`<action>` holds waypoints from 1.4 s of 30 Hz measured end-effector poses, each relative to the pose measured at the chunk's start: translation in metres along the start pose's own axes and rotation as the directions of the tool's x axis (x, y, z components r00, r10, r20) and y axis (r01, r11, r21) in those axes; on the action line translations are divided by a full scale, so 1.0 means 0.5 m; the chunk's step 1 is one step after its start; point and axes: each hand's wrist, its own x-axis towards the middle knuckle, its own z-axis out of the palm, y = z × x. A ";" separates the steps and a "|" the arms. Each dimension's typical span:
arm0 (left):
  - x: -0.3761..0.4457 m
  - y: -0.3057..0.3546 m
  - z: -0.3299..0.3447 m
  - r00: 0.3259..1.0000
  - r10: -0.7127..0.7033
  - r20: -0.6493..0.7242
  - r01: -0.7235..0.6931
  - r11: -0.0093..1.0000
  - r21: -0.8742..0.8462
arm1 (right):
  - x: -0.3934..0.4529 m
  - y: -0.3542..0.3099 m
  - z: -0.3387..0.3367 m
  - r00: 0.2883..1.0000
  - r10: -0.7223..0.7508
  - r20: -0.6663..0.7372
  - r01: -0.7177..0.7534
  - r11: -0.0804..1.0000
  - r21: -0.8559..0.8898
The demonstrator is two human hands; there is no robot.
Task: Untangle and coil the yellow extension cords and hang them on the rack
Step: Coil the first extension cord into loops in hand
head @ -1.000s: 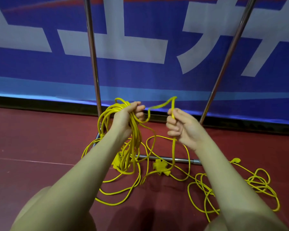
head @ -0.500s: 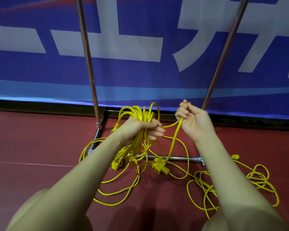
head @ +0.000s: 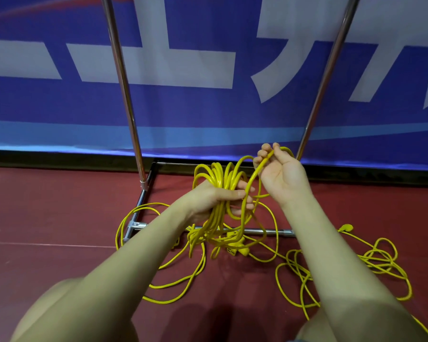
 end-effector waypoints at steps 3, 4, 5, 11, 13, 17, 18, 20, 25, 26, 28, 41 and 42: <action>-0.001 0.013 -0.006 0.999 0.040 -0.019 -0.041 0.998 -0.044 | -0.008 -0.004 -0.006 1.000 0.001 -0.007 -0.003 0.986 -0.169; -0.001 0.019 -0.010 0.998 0.056 -0.043 -0.059 0.995 -0.079 | -0.010 -0.003 -0.008 1.000 -0.010 -0.001 0.009 0.973 -0.231; -0.001 0.025 -0.013 0.994 0.075 -0.074 -0.083 0.989 -0.123 | -0.014 0.000 -0.010 1.000 -0.025 0.006 0.026 0.957 -0.291; 0.007 0.060 -0.043 0.935 0.173 -0.308 -0.290 0.875 -0.388 | -0.044 0.032 -0.015 0.963 0.213 0.163 -0.052 0.746 -0.664; 0.006 0.068 -0.052 0.914 0.185 -0.362 -0.330 0.857 -0.395 | -0.055 0.042 -0.009 0.923 0.318 0.218 -0.021 0.607 -0.794; 0.001 0.071 -0.070 0.913 0.185 -0.362 -0.327 0.865 -0.381 | -0.060 0.061 0.003 0.938 0.153 0.311 0.178 0.559 -0.810; -0.001 0.071 -0.076 0.920 0.183 -0.345 -0.306 0.887 -0.346 | -0.058 0.062 0.005 0.947 0.061 0.315 0.218 0.597 -0.772; -0.008 0.071 -0.089 0.932 0.172 -0.319 -0.258 0.933 -0.252 | -0.050 0.053 0.004 0.960 -0.094 0.264 0.256 0.673 -0.694; -0.026 0.081 -0.110 0.954 0.179 -0.240 -0.209 0.972 -0.104 | -0.036 0.030 -0.016 0.970 -0.229 0.082 0.223 0.705 -0.673; -0.028 0.083 -0.113 0.956 0.175 -0.235 -0.205 0.972 -0.113 | -0.034 0.032 -0.020 0.971 -0.234 0.047 0.204 0.708 -0.676; -0.030 0.089 -0.118 0.960 0.160 -0.229 -0.200 0.967 -0.161 | -0.030 0.036 -0.023 0.968 -0.250 0.005 0.190 0.723 -0.665; -0.001 0.063 -0.127 0.906 0.187 -0.380 -0.243 0.964 -0.105 | -0.040 0.016 -0.010 0.952 -0.281 0.123 0.307 0.873 -0.379; 0.000 0.062 -0.131 0.897 0.199 -0.395 -0.264 0.958 -0.114 | -0.041 0.014 -0.013 0.958 -0.254 0.131 0.286 0.872 -0.397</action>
